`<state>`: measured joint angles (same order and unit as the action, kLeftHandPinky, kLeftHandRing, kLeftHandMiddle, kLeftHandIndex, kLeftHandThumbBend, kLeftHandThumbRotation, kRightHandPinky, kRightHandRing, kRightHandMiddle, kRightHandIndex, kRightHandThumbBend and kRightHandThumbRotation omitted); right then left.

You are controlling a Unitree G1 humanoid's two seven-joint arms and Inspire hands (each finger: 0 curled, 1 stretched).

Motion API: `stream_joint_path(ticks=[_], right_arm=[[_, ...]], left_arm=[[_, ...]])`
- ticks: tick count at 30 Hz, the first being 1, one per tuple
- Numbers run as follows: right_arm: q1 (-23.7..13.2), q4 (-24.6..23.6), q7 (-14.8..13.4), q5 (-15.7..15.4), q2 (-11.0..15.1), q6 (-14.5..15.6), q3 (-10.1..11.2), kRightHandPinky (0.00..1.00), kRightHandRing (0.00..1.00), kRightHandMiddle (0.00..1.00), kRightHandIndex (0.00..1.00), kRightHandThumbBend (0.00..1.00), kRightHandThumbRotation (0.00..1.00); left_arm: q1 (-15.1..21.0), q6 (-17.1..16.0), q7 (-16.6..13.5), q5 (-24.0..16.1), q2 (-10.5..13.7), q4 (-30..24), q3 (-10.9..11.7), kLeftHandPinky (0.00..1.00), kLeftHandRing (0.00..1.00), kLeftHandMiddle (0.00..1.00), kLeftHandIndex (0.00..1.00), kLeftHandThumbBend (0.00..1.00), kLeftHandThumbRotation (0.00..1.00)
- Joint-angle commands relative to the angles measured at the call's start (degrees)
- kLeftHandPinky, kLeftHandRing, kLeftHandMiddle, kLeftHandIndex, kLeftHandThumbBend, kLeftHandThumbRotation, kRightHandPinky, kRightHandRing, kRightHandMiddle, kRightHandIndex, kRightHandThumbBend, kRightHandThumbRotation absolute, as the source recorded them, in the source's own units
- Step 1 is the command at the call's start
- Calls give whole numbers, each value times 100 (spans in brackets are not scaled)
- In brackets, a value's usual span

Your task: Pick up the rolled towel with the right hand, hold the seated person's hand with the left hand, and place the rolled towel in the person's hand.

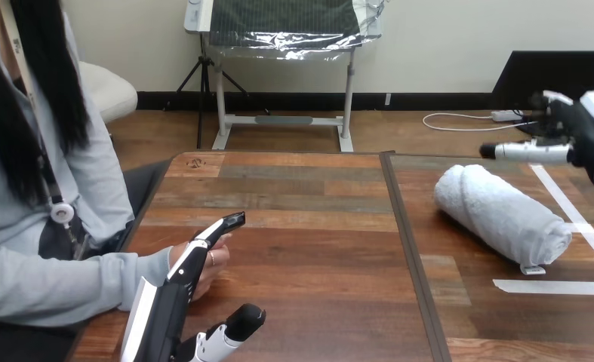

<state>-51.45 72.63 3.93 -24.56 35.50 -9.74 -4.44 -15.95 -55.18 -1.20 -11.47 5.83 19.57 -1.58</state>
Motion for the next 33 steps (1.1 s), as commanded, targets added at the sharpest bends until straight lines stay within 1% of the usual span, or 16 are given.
stream_joint_path(ticks=[1,3,6,9,13,15,20,24,26,30,33], right_arm=[[-778,192,-37,-19,-94,36,-108,47,65,68,93,100,45],[-769,230,-38,-41,-114,67,-146,45,64,67,93,100,45],[-750,269,-30,-74,-137,96,-203,47,66,70,93,100,46],[-735,302,-44,-119,-162,133,-285,57,75,77,94,100,47],[-707,344,-39,-155,-203,190,-362,63,79,81,94,100,47],[-685,361,-14,-150,-218,180,-372,64,79,82,94,100,47],[-630,391,47,-141,-225,116,-409,61,77,80,94,100,48],[-587,421,118,-118,-236,138,-429,59,74,76,95,100,49],[-570,426,136,-122,-234,140,-442,59,74,76,95,100,49],[-541,447,113,-236,-231,139,-568,57,73,76,95,100,51],[-519,463,119,-236,-240,151,-580,57,72,76,95,100,51]], left_arm=[[209,-183,0,122,-45,-317,-72,96,92,88,83,99,81],[206,-184,9,140,-41,-319,-78,95,92,88,83,98,81],[181,-177,16,155,-40,-344,-84,95,93,88,83,98,81],[168,-180,14,157,-39,-354,-85,94,93,88,84,98,81],[145,-195,-1,129,-38,-373,-76,94,93,89,84,97,81],[136,-203,-5,124,-39,-380,-75,93,93,89,84,97,81],[107,-211,2,123,-36,-415,-80,93,92,89,84,96,81],[84,-219,1,113,-39,-451,-84,92,92,89,84,96,81],[54,-221,2,111,-40,-488,-88,92,92,89,84,95,81],[26,-248,2,114,-38,-508,-86,91,92,89,84,95,81],[-13,-262,-8,104,-41,-549,-78,91,92,89,84,95,80]])
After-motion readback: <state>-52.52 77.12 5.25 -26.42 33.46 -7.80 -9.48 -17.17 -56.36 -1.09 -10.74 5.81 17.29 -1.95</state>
